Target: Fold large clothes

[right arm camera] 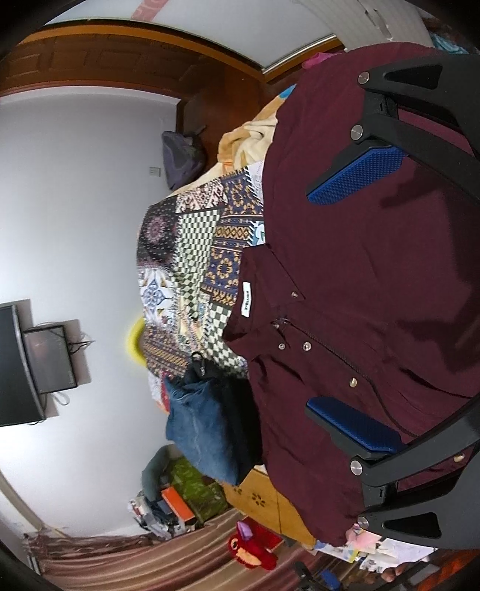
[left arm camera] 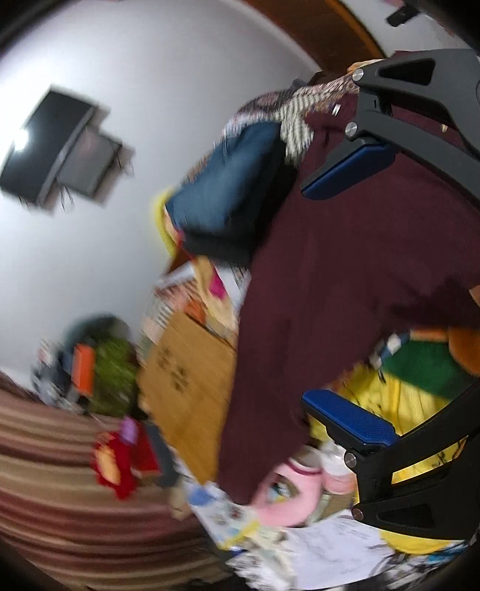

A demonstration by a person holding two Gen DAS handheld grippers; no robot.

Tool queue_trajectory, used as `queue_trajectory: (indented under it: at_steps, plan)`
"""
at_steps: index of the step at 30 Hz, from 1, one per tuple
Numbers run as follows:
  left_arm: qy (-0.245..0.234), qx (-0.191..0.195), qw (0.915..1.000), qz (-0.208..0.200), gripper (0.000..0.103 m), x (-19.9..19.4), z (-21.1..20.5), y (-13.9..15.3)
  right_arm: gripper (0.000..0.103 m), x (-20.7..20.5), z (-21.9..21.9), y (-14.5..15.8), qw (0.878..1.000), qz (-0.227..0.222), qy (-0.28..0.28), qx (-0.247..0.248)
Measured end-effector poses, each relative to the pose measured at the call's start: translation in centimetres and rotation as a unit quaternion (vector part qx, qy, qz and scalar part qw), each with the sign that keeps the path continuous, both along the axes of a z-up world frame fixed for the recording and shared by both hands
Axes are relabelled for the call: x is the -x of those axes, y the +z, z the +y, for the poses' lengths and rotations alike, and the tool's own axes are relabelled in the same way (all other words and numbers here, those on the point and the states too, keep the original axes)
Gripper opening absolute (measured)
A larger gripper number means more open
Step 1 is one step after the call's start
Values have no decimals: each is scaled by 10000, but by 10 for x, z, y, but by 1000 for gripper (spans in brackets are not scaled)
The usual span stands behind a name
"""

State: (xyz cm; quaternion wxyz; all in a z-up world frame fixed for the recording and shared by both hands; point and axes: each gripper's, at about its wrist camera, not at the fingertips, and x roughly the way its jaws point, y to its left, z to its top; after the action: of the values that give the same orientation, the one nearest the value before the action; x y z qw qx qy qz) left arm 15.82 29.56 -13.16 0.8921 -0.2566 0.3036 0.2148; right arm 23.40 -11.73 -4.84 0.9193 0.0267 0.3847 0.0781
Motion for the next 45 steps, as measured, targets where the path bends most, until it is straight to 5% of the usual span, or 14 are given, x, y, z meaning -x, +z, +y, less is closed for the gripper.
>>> queue_trajectory:
  at_steps: [4, 10, 15, 19, 22, 25, 28, 32, 39, 45]
  plan:
    - [196, 970, 9948, 248, 103, 2, 54, -46, 103, -12, 8, -9, 9995, 178, 30, 264]
    - [487, 2493, 9671, 164, 102, 7, 119, -111, 103, -27, 17, -21, 9984, 403, 66, 402]
    - [329, 3760, 9259, -165, 97, -3, 150, -157, 103, -34, 28, -26, 9974, 487, 120, 518]
    - [366, 4291, 9020, -300, 85, -15, 160, -181, 103, -36, 34, -29, 9964, 542, 153, 638]
    - [434, 4148, 9085, -250, 72, -24, 162, -181, 103, -37, 35, -29, 9958, 559, 164, 710]
    - [467, 3611, 9314, -22, 50, -38, 164, -168, 103, -36, 36, -28, 9958, 558, 164, 704]
    - [654, 2358, 9678, 590, 26, -52, 154, -139, 103, -34, 36, -26, 9962, 545, 180, 651]
    - [524, 1067, 9896, 807, 20, -67, 126, -92, 103, -29, 34, -22, 9966, 468, 195, 656]
    - [-293, 469, 9985, 53, 13, -82, 78, -5, 103, -19, 25, -11, 9977, 306, 165, 584]
    - [-1282, 72, 9912, -332, 11, -105, 5, 43, 103, -13, 19, -8, 9985, 227, 186, 458]
